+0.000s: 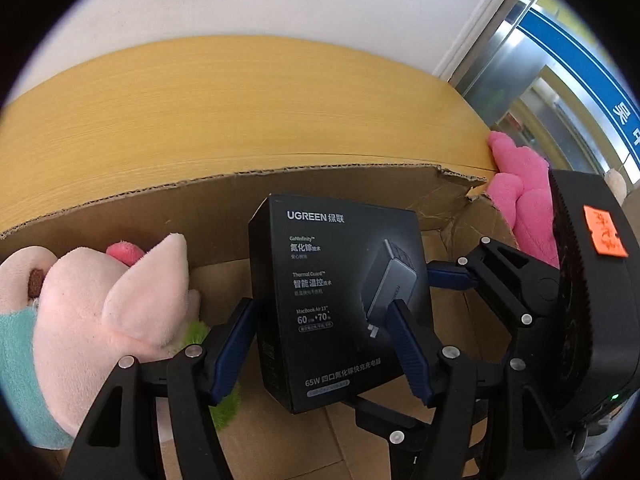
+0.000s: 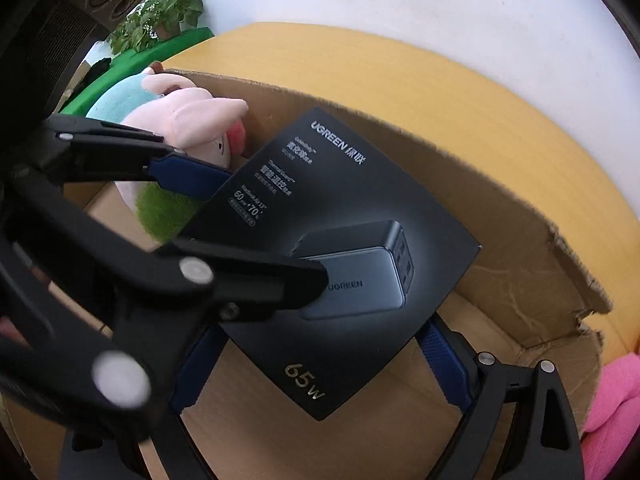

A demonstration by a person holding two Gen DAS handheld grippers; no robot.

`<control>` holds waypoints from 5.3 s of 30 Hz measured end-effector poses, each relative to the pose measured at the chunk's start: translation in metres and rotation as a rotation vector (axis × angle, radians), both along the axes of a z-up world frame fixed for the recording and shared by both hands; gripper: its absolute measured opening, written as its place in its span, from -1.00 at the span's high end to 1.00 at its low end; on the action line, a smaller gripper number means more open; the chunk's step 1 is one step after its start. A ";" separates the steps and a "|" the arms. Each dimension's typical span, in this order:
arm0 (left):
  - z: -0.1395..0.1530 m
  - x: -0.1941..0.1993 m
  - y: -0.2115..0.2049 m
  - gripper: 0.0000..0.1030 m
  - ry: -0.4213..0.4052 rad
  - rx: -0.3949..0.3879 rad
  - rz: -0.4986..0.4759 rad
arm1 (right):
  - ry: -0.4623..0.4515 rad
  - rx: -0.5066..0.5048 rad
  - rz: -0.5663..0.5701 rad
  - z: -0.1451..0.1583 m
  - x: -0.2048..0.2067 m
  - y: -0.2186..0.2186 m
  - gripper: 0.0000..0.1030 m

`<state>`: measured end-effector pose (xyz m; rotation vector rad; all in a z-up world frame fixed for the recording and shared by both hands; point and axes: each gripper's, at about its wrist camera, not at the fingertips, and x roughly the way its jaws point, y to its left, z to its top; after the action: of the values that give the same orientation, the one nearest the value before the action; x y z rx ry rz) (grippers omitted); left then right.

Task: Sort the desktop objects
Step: 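Lift the charger box with both grippers and carry it into the cardboard box, then withdraw both grippers from the box and move toward the white power bank, then close both grippers on the white power bank and lift it, then carry the power bank into the cardboard box beside the pig plush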

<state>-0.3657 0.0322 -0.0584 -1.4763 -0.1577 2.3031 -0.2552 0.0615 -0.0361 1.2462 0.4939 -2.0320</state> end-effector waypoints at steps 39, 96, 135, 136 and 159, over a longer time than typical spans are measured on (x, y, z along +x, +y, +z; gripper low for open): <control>0.141 0.318 -0.031 -0.56 0.630 -0.234 0.286 | 0.305 -0.259 -0.462 0.105 0.283 0.068 -0.99; 0.072 0.364 -0.012 -0.56 0.408 -0.121 0.159 | 0.307 -0.257 -0.424 0.075 0.359 0.122 -0.99; -0.041 0.414 0.027 0.23 -0.126 0.278 -0.167 | 0.116 -0.038 -0.081 -0.033 0.443 0.104 -0.75; -0.041 0.413 0.026 0.27 -0.123 0.272 -0.162 | 0.119 -0.039 -0.091 -0.033 0.443 0.103 -0.74; 0.039 0.392 -0.015 0.37 0.129 0.327 -0.108 | 0.296 -0.158 -0.143 0.035 0.425 0.062 -0.52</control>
<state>0.0259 0.0176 -0.0196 -1.1422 -0.3879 2.1545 0.1693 0.1234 -0.0011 0.9138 0.3787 -2.3436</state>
